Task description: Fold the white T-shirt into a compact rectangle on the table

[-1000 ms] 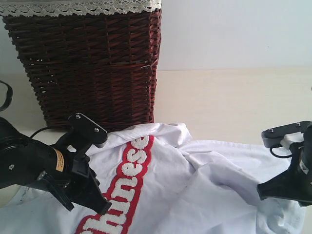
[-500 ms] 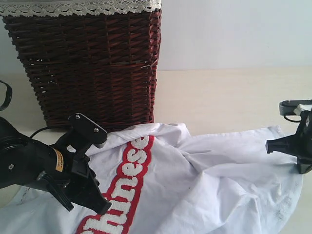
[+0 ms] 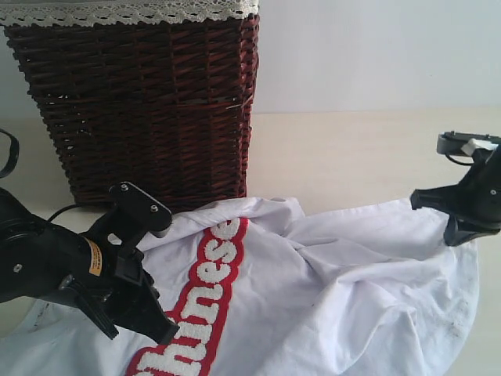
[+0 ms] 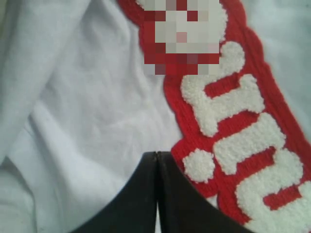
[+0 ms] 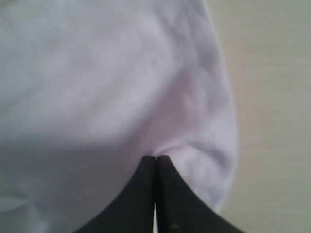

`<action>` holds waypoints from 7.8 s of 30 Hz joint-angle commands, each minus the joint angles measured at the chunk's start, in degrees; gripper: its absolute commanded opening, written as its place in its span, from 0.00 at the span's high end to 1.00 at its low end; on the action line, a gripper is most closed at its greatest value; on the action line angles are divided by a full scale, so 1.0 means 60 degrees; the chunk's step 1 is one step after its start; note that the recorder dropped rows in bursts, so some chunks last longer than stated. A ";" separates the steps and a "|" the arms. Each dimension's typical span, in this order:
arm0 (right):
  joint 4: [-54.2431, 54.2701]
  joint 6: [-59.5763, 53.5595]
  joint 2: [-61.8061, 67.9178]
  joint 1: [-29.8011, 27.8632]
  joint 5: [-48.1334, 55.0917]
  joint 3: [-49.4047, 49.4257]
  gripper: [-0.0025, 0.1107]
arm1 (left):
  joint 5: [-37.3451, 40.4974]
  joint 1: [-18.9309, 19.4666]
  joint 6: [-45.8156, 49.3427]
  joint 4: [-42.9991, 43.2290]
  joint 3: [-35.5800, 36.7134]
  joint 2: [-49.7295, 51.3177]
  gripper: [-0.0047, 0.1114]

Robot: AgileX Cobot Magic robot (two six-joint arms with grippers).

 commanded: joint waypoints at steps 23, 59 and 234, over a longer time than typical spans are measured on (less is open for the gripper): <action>-0.0566 -0.0083 -0.3031 0.4785 0.2131 0.0899 0.98 | 0.0090 -0.0055 -0.0017 -0.0037 -0.0030 -0.0094 0.96; -0.3519 0.3547 -0.0881 0.5963 0.1718 0.3062 0.98 | 0.0087 -0.0055 -0.0017 -0.0037 -0.0030 -0.0094 0.96; -0.5605 0.3001 0.0871 0.0075 0.2433 -0.1167 0.92 | -0.0414 -0.0629 0.0317 -0.0253 0.0171 0.0472 0.96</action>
